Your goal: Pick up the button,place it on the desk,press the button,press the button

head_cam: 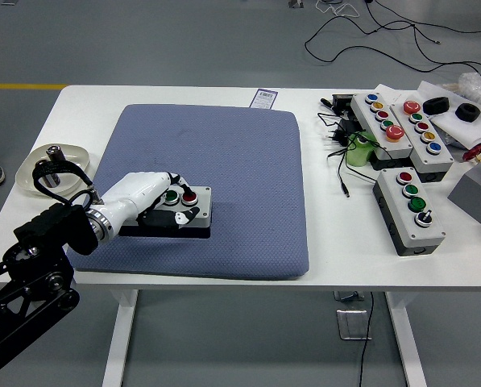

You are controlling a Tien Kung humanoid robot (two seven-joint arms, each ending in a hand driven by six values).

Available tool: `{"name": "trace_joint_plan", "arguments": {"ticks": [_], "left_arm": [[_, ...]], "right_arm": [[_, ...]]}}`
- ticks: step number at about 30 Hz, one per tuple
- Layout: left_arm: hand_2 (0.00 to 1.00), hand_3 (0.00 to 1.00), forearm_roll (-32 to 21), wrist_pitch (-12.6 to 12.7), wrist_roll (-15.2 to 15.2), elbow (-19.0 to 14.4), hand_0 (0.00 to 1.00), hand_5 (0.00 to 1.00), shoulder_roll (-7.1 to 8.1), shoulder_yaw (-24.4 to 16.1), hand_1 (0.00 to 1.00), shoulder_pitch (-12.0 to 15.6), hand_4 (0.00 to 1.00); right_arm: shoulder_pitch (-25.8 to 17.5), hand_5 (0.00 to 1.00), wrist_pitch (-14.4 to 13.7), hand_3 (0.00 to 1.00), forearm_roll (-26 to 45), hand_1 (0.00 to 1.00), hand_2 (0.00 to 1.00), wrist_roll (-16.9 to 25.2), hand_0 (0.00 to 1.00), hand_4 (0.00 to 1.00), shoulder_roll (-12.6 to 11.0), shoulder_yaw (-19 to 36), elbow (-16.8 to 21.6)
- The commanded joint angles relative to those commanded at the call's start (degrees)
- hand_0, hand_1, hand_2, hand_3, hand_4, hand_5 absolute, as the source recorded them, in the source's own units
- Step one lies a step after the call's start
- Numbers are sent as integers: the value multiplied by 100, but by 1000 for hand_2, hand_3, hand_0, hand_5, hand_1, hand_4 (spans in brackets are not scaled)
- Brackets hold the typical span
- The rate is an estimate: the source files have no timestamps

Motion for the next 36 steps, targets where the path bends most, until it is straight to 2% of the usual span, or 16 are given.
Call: {"name": "trace_joint_plan", "arguments": {"ticks": [9, 15, 18, 19, 20, 21, 25, 26, 29, 30, 31, 32, 36], "left_arm": [[2, 670, 4, -229, 81, 161, 2, 730, 0, 94, 2, 9, 675], [2, 673, 20, -114, 62, 11, 2, 737, 3, -6, 2, 39, 680], [2, 673, 21, -24, 86, -154, 2, 737, -33, -224, 2, 80, 680], [2, 673, 16, 26, 79, -215, 2, 737, -46, -310, 2, 97, 680], [2, 754, -4, 112, 63, -271, 2, 799, -58, -419, 2, 112, 695], [2, 754, -46, 261, 11, -311, 2, 799, -69, -516, 2, 122, 695], [2, 754, -474, 1098, -626, -162, 2, 799, -103, -717, 2, 109, 695], [377, 854, -660, 1358, -846, -97, 136, 998, -109, -752, 330, 115, 740], [377, 854, -1368, 2103, -1500, 107, 136, 998, -131, -793, 330, 136, 740], [377, 854, -1584, 2257, -1610, 138, 136, 998, -137, -804, 330, 140, 740], [377, 854, -1844, 2274, -1723, 210, 136, 998, -153, -826, 330, 147, 740], [951, 970, -2060, 2249, -1790, 260, 867, 998, -161, -837, 902, 154, 745], [951, 970, -3012, 2075, -2155, 440, 867, 998, -177, -821, 902, 203, 745]], "right_arm": [[8, 173, 2, 624, -32, 658, 674, 3, 673, 310, -1, 19, 0], [5, 173, 1, 624, -49, 658, 674, 6, 673, 310, -3, 39, 0], [2, 173, 0, 624, -56, 658, 674, 6, 673, 310, -2, 45, 0], [-1, 173, 1, 624, -56, 658, 674, 6, 673, 310, -2, 46, 0], [-3, 173, 1, 624, -60, 658, 674, 7, 673, 310, -3, 50, 0], [-4, 173, 2, 624, -67, 658, 674, 8, 673, 310, -4, 55, 0], [-2, 173, 9, 624, -93, 658, 674, 9, 673, 310, -2, 72, 0], [-1, 173, 10, 624, -88, 658, 674, 9, 673, 310, -1, 68, 0], [2, 173, 13, 624, -82, 658, 674, 6, 673, 310, 3, 70, 0], [2, 173, 13, 624, -80, 658, 674, 6, 673, 310, 3, 71, 0], [1, 173, 12, 624, -73, 658, 674, 3, 673, 310, 5, 72, 0], [1, 173, 13, 624, -72, 658, 674, 2, 673, 310, 6, 69, 0], [-6, 173, 15, 624, -77, 658, 674, 0, 673, 310, 6, 69, 0]]}}
